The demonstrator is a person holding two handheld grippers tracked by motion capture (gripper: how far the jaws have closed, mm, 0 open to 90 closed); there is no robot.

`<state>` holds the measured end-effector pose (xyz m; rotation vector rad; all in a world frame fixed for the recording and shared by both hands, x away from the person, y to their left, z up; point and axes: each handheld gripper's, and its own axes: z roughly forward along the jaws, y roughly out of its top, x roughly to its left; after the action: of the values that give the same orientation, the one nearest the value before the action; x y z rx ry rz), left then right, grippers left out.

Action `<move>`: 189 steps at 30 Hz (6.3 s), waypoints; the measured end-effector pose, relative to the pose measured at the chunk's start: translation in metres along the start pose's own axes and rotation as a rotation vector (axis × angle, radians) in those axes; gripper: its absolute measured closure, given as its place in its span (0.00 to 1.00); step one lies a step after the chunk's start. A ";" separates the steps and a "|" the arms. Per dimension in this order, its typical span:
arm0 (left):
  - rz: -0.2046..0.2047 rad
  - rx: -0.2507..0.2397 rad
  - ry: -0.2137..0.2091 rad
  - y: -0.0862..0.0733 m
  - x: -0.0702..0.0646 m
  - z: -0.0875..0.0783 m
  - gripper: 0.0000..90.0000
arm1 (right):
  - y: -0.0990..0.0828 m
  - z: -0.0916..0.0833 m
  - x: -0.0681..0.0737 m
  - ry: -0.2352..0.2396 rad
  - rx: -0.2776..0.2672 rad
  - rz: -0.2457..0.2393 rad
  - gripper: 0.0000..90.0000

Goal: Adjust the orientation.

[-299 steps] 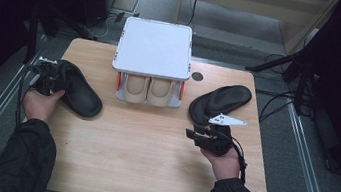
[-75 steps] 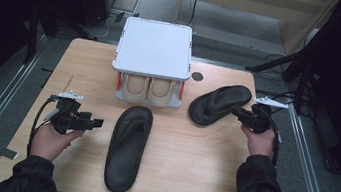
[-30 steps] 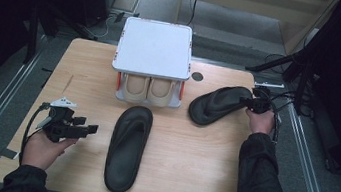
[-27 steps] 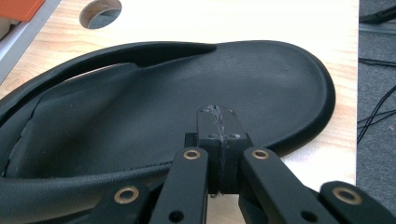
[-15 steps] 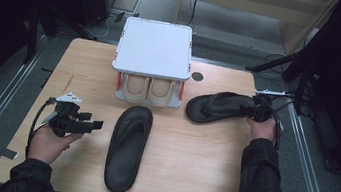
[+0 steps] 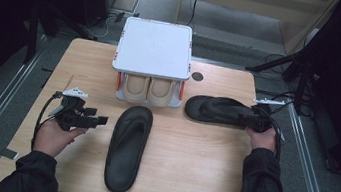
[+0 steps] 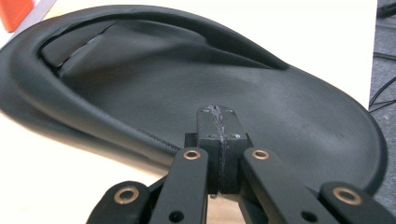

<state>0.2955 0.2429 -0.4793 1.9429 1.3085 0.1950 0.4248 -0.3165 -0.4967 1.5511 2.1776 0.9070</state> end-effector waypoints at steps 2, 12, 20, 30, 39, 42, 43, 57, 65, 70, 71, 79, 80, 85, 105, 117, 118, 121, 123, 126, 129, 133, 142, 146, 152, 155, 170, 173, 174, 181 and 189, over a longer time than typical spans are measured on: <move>-0.005 -0.004 0.002 0.002 0.001 0.000 0.43 | -0.004 -0.002 0.004 0.003 0.000 -0.003 1.00; -0.004 0.009 -0.005 0.008 0.005 0.004 0.43 | -0.017 -0.012 0.032 0.014 0.027 -0.024 1.00; -0.005 0.017 -0.014 0.013 0.007 0.007 0.43 | -0.025 -0.015 0.054 0.047 0.038 -0.037 1.00; 0.004 0.024 -0.018 0.017 0.004 0.011 0.43 | -0.026 -0.010 0.063 0.053 0.057 -0.044 1.00; 0.001 0.023 -0.021 0.017 0.004 0.012 0.43 | -0.020 -0.004 0.073 0.082 0.058 -0.048 1.00; 0.007 0.032 -0.026 0.017 0.004 0.012 0.43 | -0.019 -0.001 0.075 0.095 0.055 -0.045 1.00; 0.004 0.030 -0.026 0.017 0.004 0.012 0.43 | -0.019 0.000 0.076 0.097 0.055 -0.045 1.00; 0.004 0.034 -0.025 0.017 0.003 0.014 0.43 | -0.015 0.005 0.085 0.092 0.046 -0.046 0.99; 0.004 0.037 -0.024 0.017 0.003 0.014 0.43 | -0.011 -0.005 0.078 0.102 0.014 -0.028 0.96; 0.003 0.027 -0.016 0.016 0.002 0.012 0.43 | -0.004 -0.021 0.071 0.074 -0.046 -0.025 0.85; 0.004 0.024 -0.015 0.015 0.002 0.011 0.43 | -0.003 -0.024 0.069 0.066 -0.062 -0.026 0.83; -0.009 0.018 -0.008 0.008 0.004 0.005 0.43 | 0.002 -0.033 0.051 0.031 -0.102 -0.006 0.76; -0.009 0.018 0.000 0.007 0.004 0.004 0.43 | 0.002 -0.032 0.050 0.028 -0.102 -0.002 0.75; -0.018 0.020 0.008 0.002 0.005 0.001 0.43 | 0.005 -0.026 0.040 0.023 -0.091 0.022 0.72; -0.052 0.023 0.035 -0.013 0.009 -0.009 0.42 | 0.007 0.007 0.022 0.023 -0.005 0.077 0.72; -0.050 0.027 0.032 -0.013 0.009 -0.008 0.42 | 0.007 0.015 0.023 0.026 0.024 0.080 0.81; -0.050 0.028 0.033 -0.013 0.008 -0.008 0.42 | 0.008 0.015 0.023 0.028 0.025 0.081 0.81; -0.049 0.021 0.036 -0.013 0.008 -0.009 0.42 | 0.008 0.014 0.022 0.036 0.022 0.091 0.81; -0.049 0.026 0.032 -0.013 0.009 -0.009 0.42 | 0.008 0.014 0.022 0.038 0.023 0.094 0.81; -0.047 0.026 0.031 -0.013 0.009 -0.009 0.42 | 0.009 0.013 0.022 0.037 0.022 0.099 0.81; -0.049 0.028 0.031 -0.013 0.008 -0.008 0.42 | 0.009 0.013 0.023 0.037 0.020 0.100 0.81; -0.045 0.029 0.030 -0.013 0.007 -0.008 0.42 | 0.010 0.011 0.024 0.039 0.018 0.107 0.81; -0.046 0.032 0.030 -0.013 0.008 -0.008 0.42 | 0.015 0.002 0.029 0.048 0.006 0.110 0.81; -0.045 0.029 0.030 -0.013 0.007 -0.008 0.42 | 0.016 -0.003 0.033 0.054 0.005 0.101 0.81; -0.043 0.027 0.033 -0.013 0.006 -0.008 0.42 | 0.015 -0.013 0.044 0.074 0.001 0.089 0.81; -0.036 0.028 0.030 -0.013 0.006 -0.007 0.42 | 0.013 -0.018 0.051 0.083 0.002 0.081 0.81; -0.016 0.026 0.023 -0.009 0.002 -0.003 0.43 | -0.003 -0.031 0.085 0.131 0.019 0.050 0.81; -0.008 0.031 0.021 -0.008 0.001 -0.002 0.43 | -0.004 -0.033 0.094 0.142 0.017 0.034 0.81; -0.007 0.030 0.021 -0.008 0.000 -0.001 0.43 | -0.005 -0.033 0.096 0.150 0.018 0.028 0.81; 0.055 -0.019 0.039 -0.006 -0.008 -0.004 0.54 | -0.011 -0.030 0.119 0.183 0.041 -0.019 0.80; 0.041 0.043 -0.019 -0.004 -0.010 0.002 0.75 | -0.020 -0.029 0.138 0.210 0.049 -0.036 0.80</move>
<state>0.2887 0.2347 -0.4805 2.0045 1.2710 0.1688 0.3433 -0.2015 -0.4745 1.4922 2.3799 1.0555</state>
